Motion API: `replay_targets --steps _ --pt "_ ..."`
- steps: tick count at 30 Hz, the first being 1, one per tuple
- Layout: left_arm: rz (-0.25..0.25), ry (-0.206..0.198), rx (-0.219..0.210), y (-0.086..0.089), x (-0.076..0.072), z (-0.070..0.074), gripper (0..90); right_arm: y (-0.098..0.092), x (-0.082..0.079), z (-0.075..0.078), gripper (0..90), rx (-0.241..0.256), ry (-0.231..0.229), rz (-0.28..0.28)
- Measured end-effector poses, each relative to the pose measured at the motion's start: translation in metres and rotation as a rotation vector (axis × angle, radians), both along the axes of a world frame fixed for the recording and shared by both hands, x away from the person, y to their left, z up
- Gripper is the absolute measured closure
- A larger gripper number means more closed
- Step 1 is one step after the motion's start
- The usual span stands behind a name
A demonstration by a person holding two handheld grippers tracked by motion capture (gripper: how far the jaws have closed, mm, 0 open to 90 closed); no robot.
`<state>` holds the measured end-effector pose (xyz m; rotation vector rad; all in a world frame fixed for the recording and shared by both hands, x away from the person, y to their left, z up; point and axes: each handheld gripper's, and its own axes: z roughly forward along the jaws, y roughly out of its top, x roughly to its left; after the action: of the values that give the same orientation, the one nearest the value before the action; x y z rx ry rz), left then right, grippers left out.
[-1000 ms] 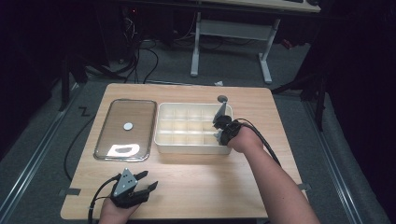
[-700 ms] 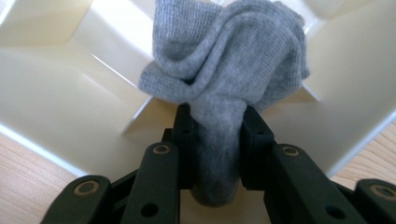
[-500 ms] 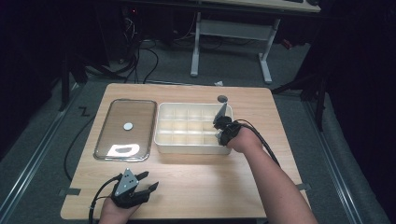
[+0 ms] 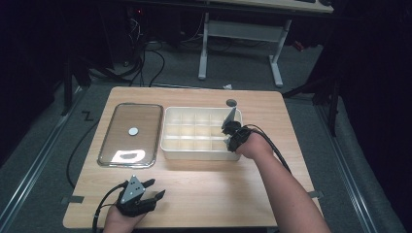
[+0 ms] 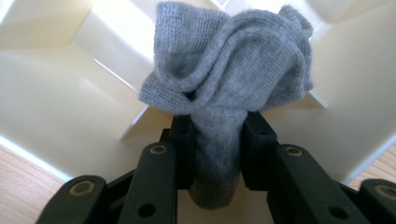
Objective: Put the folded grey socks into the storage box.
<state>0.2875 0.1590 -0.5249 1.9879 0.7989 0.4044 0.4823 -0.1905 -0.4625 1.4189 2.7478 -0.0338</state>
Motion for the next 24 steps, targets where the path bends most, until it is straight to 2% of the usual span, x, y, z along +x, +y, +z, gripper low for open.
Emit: replay_targets --steps 2,6,7,17,19,22,24 --pt "0.000 0.000 0.000 0.000 0.000 0.000 44.0 0.001 -0.001 0.001 69.7 0.003 -0.002 -0.018" --pt "0.001 -0.002 -0.003 0.000 0.000 0.000 44.1 0.000 0.000 0.003 68.5 0.011 -0.005 -0.006" --pt "-0.001 -0.001 -0.004 0.000 0.000 0.001 44.1 0.001 -0.001 0.003 68.1 0.011 -0.004 -0.024" --pt "0.002 -0.003 -0.011 0.001 0.000 0.002 44.2 -0.002 0.001 0.011 62.1 0.035 -0.011 -0.018" --pt "0.002 -0.003 -0.010 0.001 0.000 0.002 44.2 -0.002 0.000 0.015 61.7 0.043 -0.017 -0.032" --pt "0.000 -0.002 -0.007 0.001 0.000 0.001 44.2 -0.003 -0.002 0.026 61.6 0.052 -0.027 -0.027" --pt "-0.002 0.000 -0.005 0.001 0.000 0.001 44.1 -0.004 -0.002 0.036 62.8 0.066 -0.049 -0.016"
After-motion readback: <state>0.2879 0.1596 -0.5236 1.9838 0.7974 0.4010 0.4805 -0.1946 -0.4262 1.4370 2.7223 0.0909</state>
